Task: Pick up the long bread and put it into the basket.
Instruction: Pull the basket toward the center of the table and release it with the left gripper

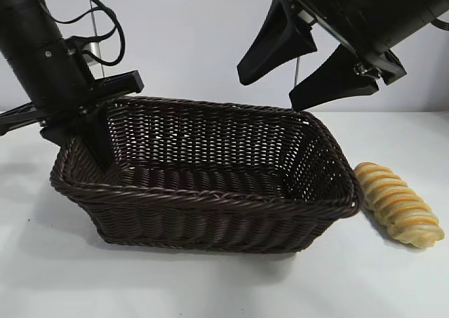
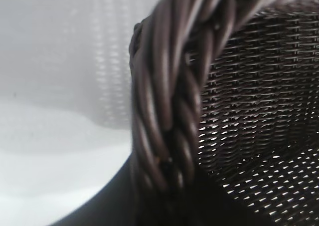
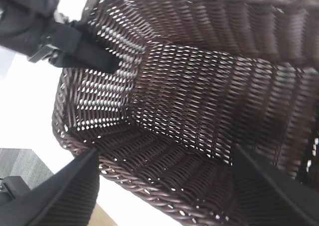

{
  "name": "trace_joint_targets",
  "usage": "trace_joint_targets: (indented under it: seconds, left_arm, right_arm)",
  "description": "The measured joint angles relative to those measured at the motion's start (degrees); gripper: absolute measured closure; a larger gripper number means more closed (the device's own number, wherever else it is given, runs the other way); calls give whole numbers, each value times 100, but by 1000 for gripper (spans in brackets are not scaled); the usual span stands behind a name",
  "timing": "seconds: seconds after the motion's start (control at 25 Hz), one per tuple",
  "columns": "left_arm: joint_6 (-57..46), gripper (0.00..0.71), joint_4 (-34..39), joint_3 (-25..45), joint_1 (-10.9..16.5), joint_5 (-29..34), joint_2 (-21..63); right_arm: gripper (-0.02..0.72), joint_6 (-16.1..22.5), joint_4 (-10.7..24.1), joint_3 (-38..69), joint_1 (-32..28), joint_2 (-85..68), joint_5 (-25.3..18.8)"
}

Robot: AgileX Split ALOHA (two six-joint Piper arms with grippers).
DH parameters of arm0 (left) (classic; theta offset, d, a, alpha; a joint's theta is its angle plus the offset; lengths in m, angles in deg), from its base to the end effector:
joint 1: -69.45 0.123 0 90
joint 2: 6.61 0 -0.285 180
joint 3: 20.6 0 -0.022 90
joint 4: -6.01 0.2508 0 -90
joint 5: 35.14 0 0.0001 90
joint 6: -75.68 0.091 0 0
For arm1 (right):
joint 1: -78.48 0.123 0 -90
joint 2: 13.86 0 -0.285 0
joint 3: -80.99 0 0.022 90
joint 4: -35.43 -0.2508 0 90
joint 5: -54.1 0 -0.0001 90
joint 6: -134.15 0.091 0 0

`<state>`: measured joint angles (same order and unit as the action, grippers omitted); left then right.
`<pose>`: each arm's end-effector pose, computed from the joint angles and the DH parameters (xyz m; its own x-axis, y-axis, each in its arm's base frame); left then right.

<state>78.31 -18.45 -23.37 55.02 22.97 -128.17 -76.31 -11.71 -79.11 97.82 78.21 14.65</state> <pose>0.3675 -0.1276 0.1796 -0.9968 0.0740 -0.0292 0.0795 0.9288 -0.3619 0.2704 0.1399 0.2716 -0.8177 -0.1353 -0.5596 -0.4420 0.7704 0.4595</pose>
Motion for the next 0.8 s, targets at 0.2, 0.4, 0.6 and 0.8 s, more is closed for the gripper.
trace_joint_targets:
  seconds: [0.2, 0.4, 0.6, 0.8]
  left_arm:
    - [309, 612, -127, -5, 95, -64, -163]
    - [360, 612, -279, -5, 89, -105, -355]
    - [516, 612, -322, -5, 89, -129, -433]
    - [540, 480, -383, -5, 89, -125, -434]
  right_arm:
    - [165, 0, 0, 0, 0, 0, 0]
    - [165, 0, 4, 0, 0, 0, 0]
    - [165, 0, 4, 0, 0, 0, 0]
    - [165, 0, 4, 0, 0, 0, 0]
